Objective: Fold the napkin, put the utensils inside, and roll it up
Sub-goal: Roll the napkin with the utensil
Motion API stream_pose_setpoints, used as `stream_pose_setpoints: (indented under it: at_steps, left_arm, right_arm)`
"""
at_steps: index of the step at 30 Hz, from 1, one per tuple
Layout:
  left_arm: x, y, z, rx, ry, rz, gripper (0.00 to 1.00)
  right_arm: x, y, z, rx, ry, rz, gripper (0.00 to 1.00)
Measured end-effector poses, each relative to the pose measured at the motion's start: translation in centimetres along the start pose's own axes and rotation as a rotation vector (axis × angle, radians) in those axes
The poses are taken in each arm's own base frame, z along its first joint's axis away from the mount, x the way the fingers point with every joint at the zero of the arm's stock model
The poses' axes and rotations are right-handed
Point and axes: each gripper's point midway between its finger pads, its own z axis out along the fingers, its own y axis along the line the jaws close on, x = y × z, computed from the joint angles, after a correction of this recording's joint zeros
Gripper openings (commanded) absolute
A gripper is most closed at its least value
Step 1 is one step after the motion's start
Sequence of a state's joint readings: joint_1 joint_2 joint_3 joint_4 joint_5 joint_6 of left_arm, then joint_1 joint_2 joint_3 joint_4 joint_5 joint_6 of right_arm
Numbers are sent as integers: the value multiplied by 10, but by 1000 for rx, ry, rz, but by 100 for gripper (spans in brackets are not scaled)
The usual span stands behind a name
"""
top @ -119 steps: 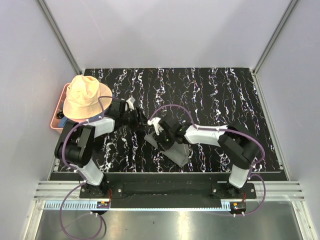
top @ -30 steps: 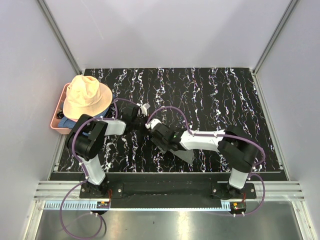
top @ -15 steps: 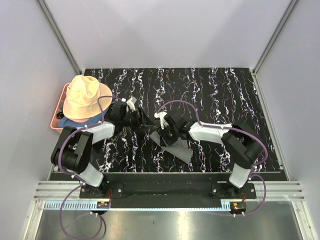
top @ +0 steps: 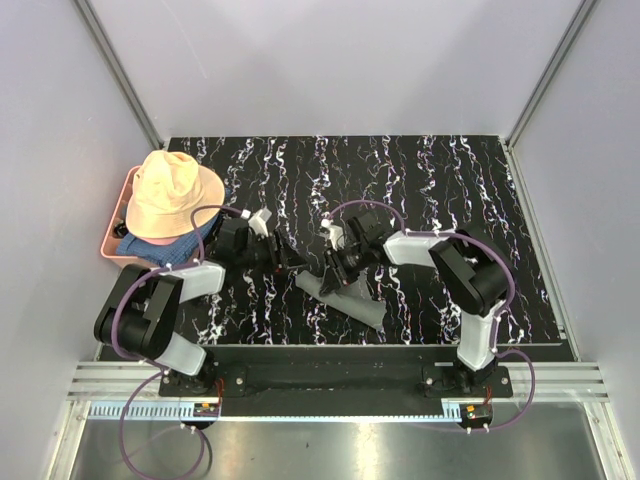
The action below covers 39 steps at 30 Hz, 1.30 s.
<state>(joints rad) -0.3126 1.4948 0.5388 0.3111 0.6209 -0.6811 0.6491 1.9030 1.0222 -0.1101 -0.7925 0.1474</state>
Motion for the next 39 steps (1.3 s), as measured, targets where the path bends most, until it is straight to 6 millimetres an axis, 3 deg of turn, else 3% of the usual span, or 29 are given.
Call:
stream_pose_setpoints:
  at_steps: [8, 11, 16, 19, 20, 27, 33, 36, 39]
  left_arm:
    - [13, -19, 6, 83, 41, 51, 59]
    - [22, -18, 12, 90, 73, 50, 53]
    - [33, -8, 23, 75, 115, 21, 17]
    - [34, -6, 27, 68, 126, 4, 1]
    - [34, -7, 28, 67, 127, -3, 0]
    - [27, -9, 34, 41, 151, -19, 0]
    - [21, -8, 38, -9, 187, -33, 0]
    - [20, -6, 39, -36, 210, -49, 0]
    - [19, -5, 41, -54, 231, -61, 0]
  right_arm:
    - [-4, -7, -8, -136, 6, 76, 29]
    - [-5, -9, -11, -173, 5, 97, 30]
    - [-5, -12, -12, -224, 12, 126, 34]
    - [-8, -13, -13, -225, 9, 132, 47]
    - [-10, -14, -14, -219, 6, 132, 53]
    - [-32, -20, -30, -42, -63, 94, 68]
    - [-68, 4, -66, 242, -219, -127, 72]
    - [-69, 30, -60, 350, -240, -261, 72]
    - [-54, 38, -43, 425, -200, -330, 72]
